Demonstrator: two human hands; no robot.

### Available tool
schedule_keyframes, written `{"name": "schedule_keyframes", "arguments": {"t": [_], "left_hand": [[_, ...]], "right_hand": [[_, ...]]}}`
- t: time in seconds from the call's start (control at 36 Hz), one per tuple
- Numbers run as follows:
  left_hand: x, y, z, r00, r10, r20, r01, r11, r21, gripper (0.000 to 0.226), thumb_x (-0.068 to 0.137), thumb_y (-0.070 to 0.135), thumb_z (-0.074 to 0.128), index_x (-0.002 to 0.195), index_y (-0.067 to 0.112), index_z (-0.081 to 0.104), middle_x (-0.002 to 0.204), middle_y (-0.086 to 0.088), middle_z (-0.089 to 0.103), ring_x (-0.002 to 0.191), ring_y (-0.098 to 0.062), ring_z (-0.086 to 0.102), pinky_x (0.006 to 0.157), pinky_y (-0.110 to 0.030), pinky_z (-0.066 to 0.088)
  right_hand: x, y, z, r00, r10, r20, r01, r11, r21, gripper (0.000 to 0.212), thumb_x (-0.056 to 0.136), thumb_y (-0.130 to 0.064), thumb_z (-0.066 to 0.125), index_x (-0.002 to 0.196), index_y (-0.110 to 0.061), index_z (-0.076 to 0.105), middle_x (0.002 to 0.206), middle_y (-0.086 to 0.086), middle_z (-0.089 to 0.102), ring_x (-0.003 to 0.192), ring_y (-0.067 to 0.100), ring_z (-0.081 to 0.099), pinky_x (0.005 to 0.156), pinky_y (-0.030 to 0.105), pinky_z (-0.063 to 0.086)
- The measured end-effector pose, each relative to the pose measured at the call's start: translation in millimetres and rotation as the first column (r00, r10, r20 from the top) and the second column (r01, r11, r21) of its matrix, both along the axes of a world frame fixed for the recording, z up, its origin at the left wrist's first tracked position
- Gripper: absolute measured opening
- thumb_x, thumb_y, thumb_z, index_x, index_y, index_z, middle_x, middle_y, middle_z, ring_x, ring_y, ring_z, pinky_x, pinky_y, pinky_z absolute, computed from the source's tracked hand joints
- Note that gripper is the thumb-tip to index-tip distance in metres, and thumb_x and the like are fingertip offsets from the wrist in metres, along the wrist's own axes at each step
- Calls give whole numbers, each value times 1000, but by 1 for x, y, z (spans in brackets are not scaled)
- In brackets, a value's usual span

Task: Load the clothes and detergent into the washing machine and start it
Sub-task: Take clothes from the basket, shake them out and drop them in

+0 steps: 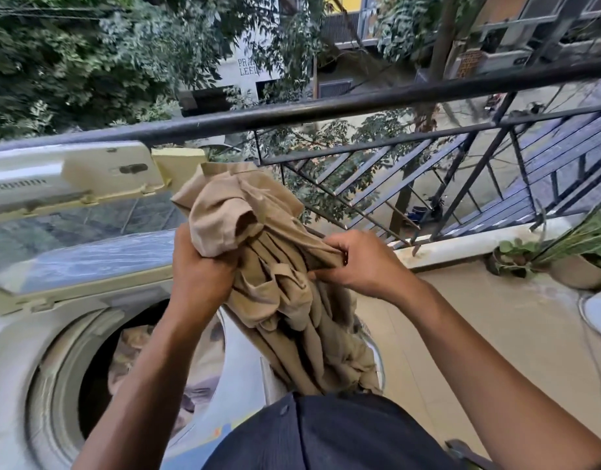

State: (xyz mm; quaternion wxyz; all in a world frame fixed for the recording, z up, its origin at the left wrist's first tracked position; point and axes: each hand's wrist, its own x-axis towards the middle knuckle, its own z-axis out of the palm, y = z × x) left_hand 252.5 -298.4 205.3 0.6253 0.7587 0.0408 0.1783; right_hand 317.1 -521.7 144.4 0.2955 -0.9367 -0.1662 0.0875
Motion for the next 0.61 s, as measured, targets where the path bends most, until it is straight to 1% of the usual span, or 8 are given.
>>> {"name": "schedule_keyframes", "arguments": {"t": [0.11,0.14,0.19,0.25,0.36,0.44,0.56,0.61], "left_hand": [[0,5,-2,999,38,24,-37,999,-33,40,85,20,67,94,58,73,89,30,73,83,16,64,77,-13,54],[1,9,-5,997,64,43,-62,997,-44,32,82,25,71,107,46,73,96,22,74,88,15,64,81,-15,54],[3,17,-7,993,104,50,-101,993,-64,52,84,22,76,132,9,62,115,4,70,94,14,64,90,-17,55],[3,24,-6,989,135,63,-130,988,-78,56,93,11,75,140,-7,51,126,-8,66,96,15,63,93,-14,53],[2,32,0,971,227,73,-216,968,-131,56,95,27,75,140,0,55,125,0,66,92,20,62,87,-8,51],[3,39,0,960,273,65,-265,957,-115,43,101,18,69,139,4,56,120,6,66,88,23,61,85,-5,50],[4,46,-2,958,285,36,-277,949,-150,57,90,22,75,139,0,57,122,-2,68,97,9,65,91,-17,55],[5,47,-4,960,280,12,-275,949,-158,39,86,19,76,124,18,71,109,12,75,97,6,67,90,-21,57]], "right_hand": [[4,-2,-33,999,-33,-20,31,995,-91,37,66,-52,63,101,-42,68,92,-2,74,95,30,69,69,32,46],[5,-2,-40,998,-49,-35,44,991,-127,25,70,-48,64,94,-41,68,89,-1,73,95,31,69,68,31,43],[7,-3,-52,994,-86,-60,73,977,-201,8,79,-41,69,76,-37,62,79,-3,61,94,33,68,67,31,41],[8,-4,-63,994,-90,-69,71,968,-242,24,82,-39,71,71,-35,51,83,-5,53,97,32,66,69,31,41],[10,-13,-80,993,-66,-99,36,959,-281,20,82,-47,73,95,-44,58,105,-3,66,104,29,65,71,33,42],[11,-23,-91,977,-92,-191,40,966,-257,55,81,-45,78,124,-47,43,112,-1,68,105,32,64,74,36,45],[13,-36,-103,948,-201,-247,158,970,-184,64,83,-29,75,128,-44,32,90,-3,65,86,27,64,76,45,56],[15,-42,-99,947,-211,-243,163,965,-203,43,83,-28,72,117,-38,48,88,-2,66,85,27,64,73,41,55]]}}
